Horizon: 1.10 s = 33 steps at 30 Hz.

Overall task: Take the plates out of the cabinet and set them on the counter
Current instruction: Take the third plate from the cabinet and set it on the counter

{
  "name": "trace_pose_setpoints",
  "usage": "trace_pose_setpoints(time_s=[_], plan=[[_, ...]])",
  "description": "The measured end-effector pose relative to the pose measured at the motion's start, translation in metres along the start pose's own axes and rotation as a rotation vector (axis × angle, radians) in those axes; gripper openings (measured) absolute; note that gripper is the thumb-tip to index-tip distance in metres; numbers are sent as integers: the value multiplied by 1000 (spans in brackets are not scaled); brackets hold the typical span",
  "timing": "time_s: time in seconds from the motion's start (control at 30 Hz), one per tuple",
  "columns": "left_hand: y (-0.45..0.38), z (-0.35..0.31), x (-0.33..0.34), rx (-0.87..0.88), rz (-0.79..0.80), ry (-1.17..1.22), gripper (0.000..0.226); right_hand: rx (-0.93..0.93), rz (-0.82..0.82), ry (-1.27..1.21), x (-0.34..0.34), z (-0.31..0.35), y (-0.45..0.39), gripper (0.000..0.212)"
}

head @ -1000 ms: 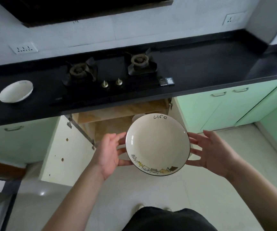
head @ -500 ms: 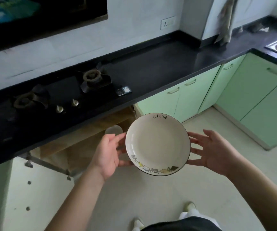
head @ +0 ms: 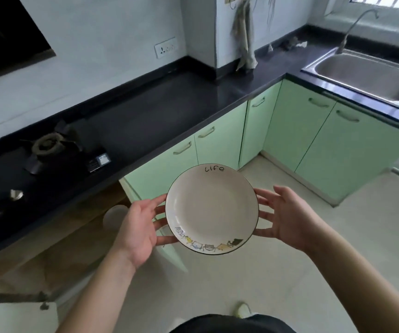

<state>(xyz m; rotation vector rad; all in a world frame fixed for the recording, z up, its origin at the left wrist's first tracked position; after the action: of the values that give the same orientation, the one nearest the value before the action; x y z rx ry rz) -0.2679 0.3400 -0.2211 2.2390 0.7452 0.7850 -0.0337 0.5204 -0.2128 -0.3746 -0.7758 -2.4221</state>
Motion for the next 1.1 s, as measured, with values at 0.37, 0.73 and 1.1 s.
trace_pose_setpoints(time_s=[0.37,0.73,1.1], plan=[[-40,-31,4,-6,-60,33,51,91,67,-9,1,20,-72,53],[-103,-101,-19,41,-114,126,51,121,110,91,55,52,-189,52],[-164,-172,-24,53,-219,193,46,173,176,167,93,82,-302,53]])
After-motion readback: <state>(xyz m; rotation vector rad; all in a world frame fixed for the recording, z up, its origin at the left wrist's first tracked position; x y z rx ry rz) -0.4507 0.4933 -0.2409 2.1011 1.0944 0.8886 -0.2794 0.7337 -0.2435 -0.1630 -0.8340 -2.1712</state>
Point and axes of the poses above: each hand's wrist, its own y-axis away from the middle knuckle, its own x-axis out of the palm, z = x × y, the point moved 5 cm from there along -y, towards the middle knuckle, and after that the axes turned 15 degrees about -x, right-handed, at the moved point
